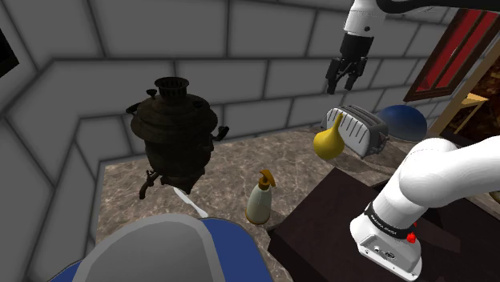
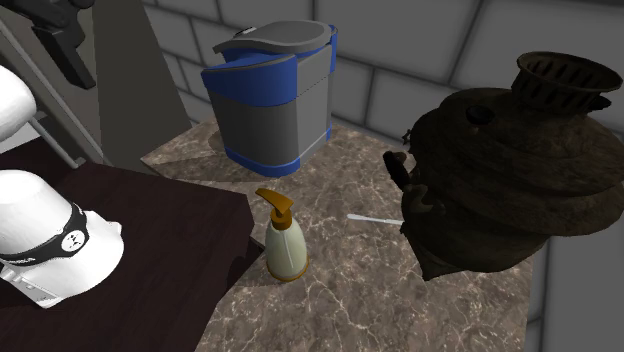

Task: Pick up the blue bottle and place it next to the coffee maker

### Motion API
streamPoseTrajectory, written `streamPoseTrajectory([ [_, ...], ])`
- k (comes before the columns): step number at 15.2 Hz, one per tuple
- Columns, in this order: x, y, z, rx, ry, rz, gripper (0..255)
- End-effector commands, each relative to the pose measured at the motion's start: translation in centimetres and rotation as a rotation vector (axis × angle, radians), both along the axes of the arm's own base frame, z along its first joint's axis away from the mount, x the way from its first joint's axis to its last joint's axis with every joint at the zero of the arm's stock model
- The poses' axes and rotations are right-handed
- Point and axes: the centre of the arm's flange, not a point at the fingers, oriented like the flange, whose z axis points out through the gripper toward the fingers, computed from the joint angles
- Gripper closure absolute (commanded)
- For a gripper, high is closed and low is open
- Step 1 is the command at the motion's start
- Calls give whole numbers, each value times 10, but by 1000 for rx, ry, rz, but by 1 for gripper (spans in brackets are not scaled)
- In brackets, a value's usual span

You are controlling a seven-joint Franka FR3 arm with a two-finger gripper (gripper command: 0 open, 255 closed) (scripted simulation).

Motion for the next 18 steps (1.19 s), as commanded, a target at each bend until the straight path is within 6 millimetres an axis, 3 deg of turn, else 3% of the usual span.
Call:
streamPoseTrajectory([
  [1,0,0,0,0,0,0,0],
  [18,38,131,-181,-26,-15,-14,0],
])
